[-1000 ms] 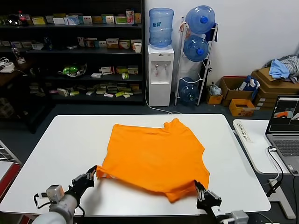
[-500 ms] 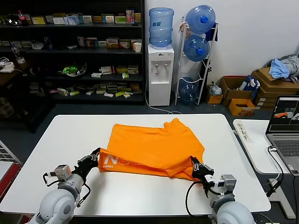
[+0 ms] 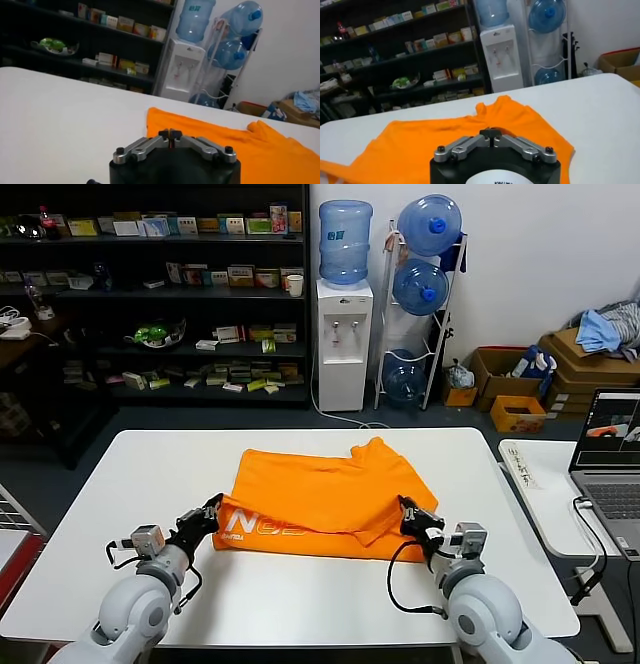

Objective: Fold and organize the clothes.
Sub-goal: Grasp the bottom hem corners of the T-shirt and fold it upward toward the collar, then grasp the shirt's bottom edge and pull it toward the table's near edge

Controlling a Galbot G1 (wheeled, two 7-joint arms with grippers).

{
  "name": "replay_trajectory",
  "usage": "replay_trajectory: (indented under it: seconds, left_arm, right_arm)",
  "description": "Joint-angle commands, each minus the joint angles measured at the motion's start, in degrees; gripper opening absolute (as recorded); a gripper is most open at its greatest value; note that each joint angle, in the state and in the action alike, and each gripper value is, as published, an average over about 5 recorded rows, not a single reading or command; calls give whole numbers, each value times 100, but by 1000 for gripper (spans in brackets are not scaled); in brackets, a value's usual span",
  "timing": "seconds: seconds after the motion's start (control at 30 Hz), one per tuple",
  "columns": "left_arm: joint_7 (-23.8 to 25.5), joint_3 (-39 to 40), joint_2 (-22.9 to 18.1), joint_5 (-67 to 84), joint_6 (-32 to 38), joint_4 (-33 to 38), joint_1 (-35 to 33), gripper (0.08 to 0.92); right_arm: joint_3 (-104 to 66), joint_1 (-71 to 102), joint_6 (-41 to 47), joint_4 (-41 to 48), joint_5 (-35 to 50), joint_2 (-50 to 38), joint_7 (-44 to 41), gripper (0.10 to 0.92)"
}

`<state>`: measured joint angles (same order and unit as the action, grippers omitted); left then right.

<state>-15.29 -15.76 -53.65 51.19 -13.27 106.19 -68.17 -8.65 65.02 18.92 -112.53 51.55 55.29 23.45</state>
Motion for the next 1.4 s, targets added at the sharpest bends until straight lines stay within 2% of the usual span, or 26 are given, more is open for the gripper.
replay_trajectory:
  seconds: [0.03,0.27,0.53,0.7,0.93,1.4]
  left_arm:
    - [15,79,-31,-74,-38,-107,109,226]
    - [15,-189,7,-183,-94,82,-265,443]
    - [346,-484,12,-379,-81,408,-1452,668]
    - [661,-581,-264,-740,139,303,-1786,796]
    - [862,-615,-539,-1117,386,154,-1782,822]
    - [995,-513,-413,-1028,409,-345,-1211,823]
  right_arm:
    - [123,-247,70,152,-66,-13,-104,310]
    - [-240,212,-173,64,-976,-41,-550,510]
    - [-1392,1851,-370,-206,-1655,-293,-1166,743]
    - [-1690,2561,-419,-263,-1653,-160,-1419,818]
    - [-1647,2657,-334,-32,-1533,59,-1551,823]
    - [-1573,2179,-231,163,-1059,95,-1502,823]
